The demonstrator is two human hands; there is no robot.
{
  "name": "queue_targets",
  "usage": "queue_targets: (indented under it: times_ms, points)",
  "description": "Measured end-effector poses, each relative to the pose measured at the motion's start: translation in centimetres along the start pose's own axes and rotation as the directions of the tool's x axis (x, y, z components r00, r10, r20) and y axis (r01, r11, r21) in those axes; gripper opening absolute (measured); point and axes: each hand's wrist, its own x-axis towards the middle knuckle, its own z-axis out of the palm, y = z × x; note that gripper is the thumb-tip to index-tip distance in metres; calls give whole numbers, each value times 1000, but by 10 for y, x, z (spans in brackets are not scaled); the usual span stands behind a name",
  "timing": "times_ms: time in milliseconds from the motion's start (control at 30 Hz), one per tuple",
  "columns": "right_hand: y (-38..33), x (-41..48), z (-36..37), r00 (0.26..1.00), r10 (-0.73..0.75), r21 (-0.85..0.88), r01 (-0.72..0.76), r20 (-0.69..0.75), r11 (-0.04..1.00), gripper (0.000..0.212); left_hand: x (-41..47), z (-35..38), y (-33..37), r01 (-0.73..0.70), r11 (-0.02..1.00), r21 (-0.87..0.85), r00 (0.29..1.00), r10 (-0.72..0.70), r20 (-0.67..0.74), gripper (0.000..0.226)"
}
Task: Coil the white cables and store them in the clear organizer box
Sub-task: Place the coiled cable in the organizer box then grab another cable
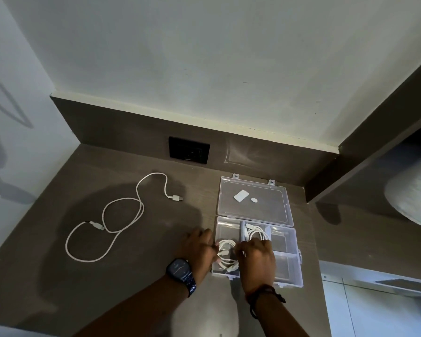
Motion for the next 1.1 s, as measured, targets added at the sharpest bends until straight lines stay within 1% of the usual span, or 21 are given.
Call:
queue_targets:
  times_ms: [67, 100, 167, 200, 267, 367, 467, 500, 567, 600, 633, 700, 733, 767, 867, 933, 967, 1033, 1067, 1100]
  points:
    - [-1, 1, -1, 1000, 7, -35, -7, 2, 999, 12, 4, 6, 0, 28, 996, 85, 993, -37, 112, 33]
    - [-1, 1, -1, 1000, -1, -47, 1, 8, 999, 13, 5, 5, 1, 39, 994, 101, 989, -52, 137, 34]
    - [-1, 0, 1, 1000, -26, -51, 27, 18, 998, 13, 6, 4, 4, 76, 995, 68, 989, -84, 119, 31]
    - [-1, 0, 2, 999, -30, -40, 30, 16, 999, 12, 7, 4, 5, 68, 996, 61, 991, -75, 113, 30]
    - [1, -1, 5, 1000, -7, -15, 8, 12, 1000, 7, 5, 2, 4, -23, 993, 118, 994, 10, 105, 31]
    - [3, -1, 10, 998, 18, -23, -17, 58, 1000, 10, 3, 4, -2, -49, 990, 130, 992, 33, 122, 30]
    - [4, 0, 14, 997, 13, -44, -10, 75, 999, 14, 4, -4, 3, -116, 971, 208, 992, 101, 80, 22]
    - [4, 0, 15, 997, 5, -63, 1, 83, 998, 16, 6, -9, 8, -78, 975, 210, 996, 66, 62, 20]
    - [3, 1, 18, 995, -8, -109, 19, 97, 994, 17, 10, -16, 17, 68, 977, 202, 997, -71, 7, 19]
    - [3, 1, 19, 995, -9, -131, 23, 104, 991, 18, 11, -17, 20, 88, 974, 211, 996, -83, -32, 19]
    - [3, 1, 20, 993, -8, -151, 26, 116, 988, 18, 12, -14, 23, 50, 972, 231, 998, -56, 19, 20]
    - [3, 0, 22, 989, -9, -180, 36, 146, 983, 20, 13, -4, 25, -113, 925, 363, 972, 28, 232, 24]
    - [3, -1, 23, 988, -8, -187, 37, 156, 982, 21, 13, -3, 25, -162, 893, 420, 959, 43, 279, 23]
    - [3, -2, 23, 987, -5, -188, 36, 161, 981, 20, 14, -3, 24, -167, 877, 450, 958, 36, 284, 22]
    - [4, -5, 22, 987, -7, -159, 32, 159, 987, 13, 15, -5, 21, -144, 894, 425, 960, 22, 278, 24]
    - [6, -5, 20, 986, -3, -110, 22, 168, 994, 14, 16, -6, 18, -72, 917, 394, 962, -41, 269, 27]
    - [8, -5, 19, 985, 6, -78, 8, 175, 997, 15, 17, -6, 17, -2, 936, 352, 963, -93, 253, 27]
    - [10, -6, 18, 984, 31, -17, -28, 178, 999, 18, 18, -6, 16, 160, 966, 204, 955, -203, 217, 27]
    - [11, -6, 17, 983, 40, 8, -42, 177, 999, 18, 19, -6, 15, 189, 971, 149, 954, -217, 205, 27]
    - [12, -6, 17, 983, 45, 27, -51, 179, 998, 19, 21, -5, 15, 174, 975, 138, 959, -199, 199, 25]
